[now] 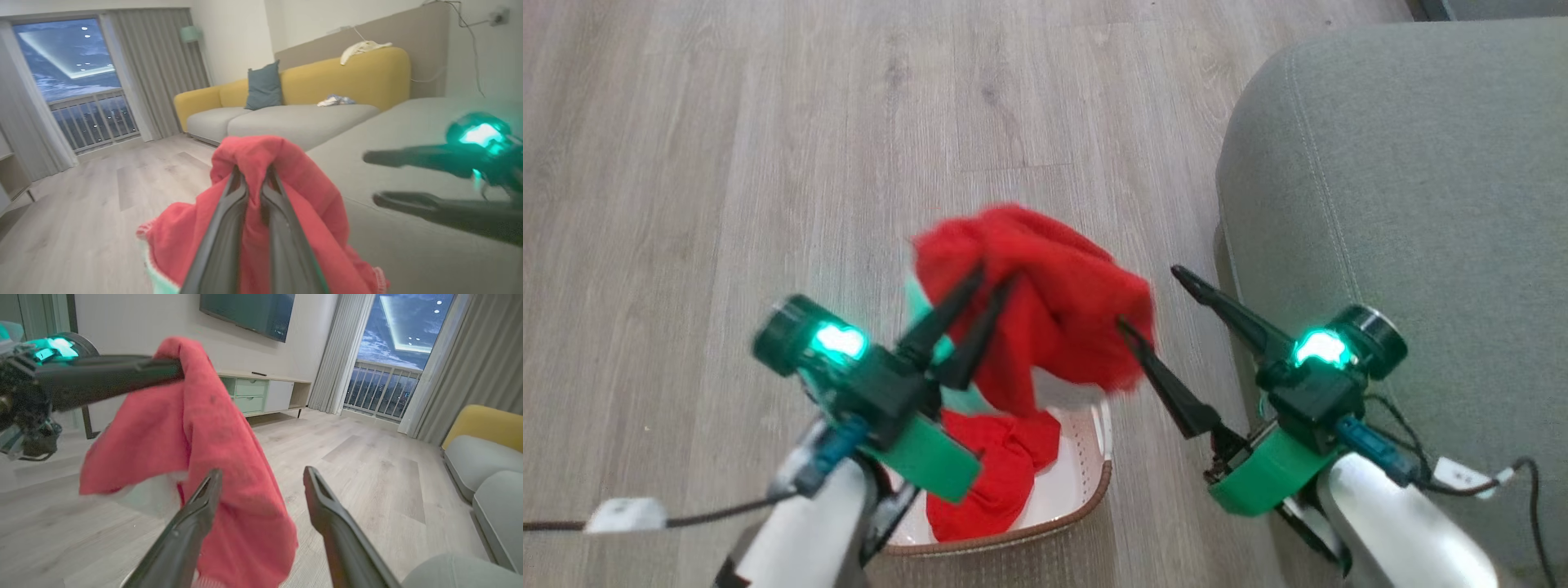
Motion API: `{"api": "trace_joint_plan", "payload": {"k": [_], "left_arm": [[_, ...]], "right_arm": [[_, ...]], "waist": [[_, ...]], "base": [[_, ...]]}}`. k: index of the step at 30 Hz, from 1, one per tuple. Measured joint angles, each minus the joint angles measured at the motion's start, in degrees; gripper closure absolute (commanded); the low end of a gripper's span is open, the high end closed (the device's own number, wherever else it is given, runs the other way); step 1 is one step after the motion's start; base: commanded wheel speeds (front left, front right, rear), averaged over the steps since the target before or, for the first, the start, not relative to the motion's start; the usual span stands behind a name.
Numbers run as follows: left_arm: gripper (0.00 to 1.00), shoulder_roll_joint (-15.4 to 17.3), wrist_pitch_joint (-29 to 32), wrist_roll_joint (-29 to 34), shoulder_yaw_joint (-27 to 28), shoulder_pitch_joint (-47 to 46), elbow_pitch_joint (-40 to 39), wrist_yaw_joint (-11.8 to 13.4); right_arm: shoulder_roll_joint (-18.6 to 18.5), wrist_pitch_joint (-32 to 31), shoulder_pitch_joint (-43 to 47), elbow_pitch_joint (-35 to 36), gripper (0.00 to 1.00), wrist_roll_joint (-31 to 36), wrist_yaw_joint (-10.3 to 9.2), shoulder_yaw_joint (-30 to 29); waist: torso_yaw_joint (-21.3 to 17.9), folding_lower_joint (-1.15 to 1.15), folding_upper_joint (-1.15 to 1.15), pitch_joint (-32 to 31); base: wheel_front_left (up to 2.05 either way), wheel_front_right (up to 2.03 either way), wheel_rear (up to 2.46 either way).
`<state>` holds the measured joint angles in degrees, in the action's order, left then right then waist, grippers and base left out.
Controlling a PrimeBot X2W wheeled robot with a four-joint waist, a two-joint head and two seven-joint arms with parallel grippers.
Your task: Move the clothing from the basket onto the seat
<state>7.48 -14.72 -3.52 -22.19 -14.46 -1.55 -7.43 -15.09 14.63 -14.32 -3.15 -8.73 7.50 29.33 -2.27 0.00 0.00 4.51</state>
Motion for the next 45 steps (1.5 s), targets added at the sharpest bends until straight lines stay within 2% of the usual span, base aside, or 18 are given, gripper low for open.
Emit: {"api": "trace_joint_plan", "payload": {"k": [6, 9, 14, 22, 27, 28, 29, 43, 44, 45], "left_arm": [[1.00, 2.9, 0.0, -1.2, -8.1, -1.3, 0.3, 0.0], [1.00, 3.6, 0.0, -1.2, -9.8, -1.7, 0.2, 0.0], [1.00, 4.3, 0.0, -1.6, -13.3, -2.2, -0.4, 0.0], [1.00, 5.5, 0.0, -2.2, -18.8, -5.3, -1.0, 0.0], [1.00, 5.6, 0.0, -2.7, -21.0, -5.5, -0.7, 0.0], [1.00, 5.6, 0.0, -3.0, -21.0, -5.5, -0.5, 0.0], [1.00, 5.5, 0.0, -3.3, -21.0, -5.5, -0.1, 0.0], [1.00, 4.3, 0.0, -5.5, -18.1, -5.3, 1.9, 0.0], [0.83, 4.0, 0.0, -5.5, -17.4, -5.2, 2.0, 0.0], [0.61, 3.7, 0.0, -5.5, -16.6, -5.1, 2.1, 0.0]], "right_arm": [[-4.6, 0.0, -4.8, -1.6, 0.00, -0.5, 0.00, 5.8], [-6.2, 0.0, -6.3, -3.1, 0.00, -0.5, 0.00, 9.1], [-8.9, 0.0, -10.8, -7.5, 0.00, -3.4, 0.00, 18.5], [-8.7, -0.1, -17.8, -12.4, 0.00, -3.4, 0.00, 24.8], [-6.5, -0.1, -19.2, -14.8, 0.00, -4.8, 0.00, 26.2], [-6.0, -0.1, -19.2, -15.4, 0.53, -5.6, 0.00, 26.4], [-5.4, -0.1, -19.1, -15.9, 1.00, -6.4, 0.01, 26.4], [-1.2, -0.1, -14.2, -14.0, 1.00, -7.4, 0.00, 16.4], [-1.0, -0.1, -13.9, -13.7, 1.00, -7.4, 0.00, 15.5], [-0.9, -0.1, -13.6, -13.4, 1.00, -7.3, 0.00, 14.4]], "waist": [[0.4, 0.00, 0.00, 0.0], [0.6, 0.00, 0.00, -0.1], [1.3, 0.00, 0.00, -0.1], [2.3, 0.00, 0.00, 0.5], [2.9, 0.00, 0.00, 0.5], [3.1, 0.00, 0.00, 0.5], [3.3, 0.00, 0.00, 0.5], [4.3, 0.00, 0.00, 0.7], [4.2, 0.00, 0.00, 0.6], [4.2, 0.00, 0.00, 0.5]], "base": [[0.00, 0.00, 0.00], [0.00, 0.00, 0.00], [0.00, 0.00, 0.00], [0.00, 0.00, 0.00], [0.00, 0.00, 0.00], [0.00, 0.00, 0.00], [0.00, 0.00, 0.00], [0.00, 0.00, 0.00], [0.00, 0.00, 0.00], [0.00, 0.00, 0.00]]}}
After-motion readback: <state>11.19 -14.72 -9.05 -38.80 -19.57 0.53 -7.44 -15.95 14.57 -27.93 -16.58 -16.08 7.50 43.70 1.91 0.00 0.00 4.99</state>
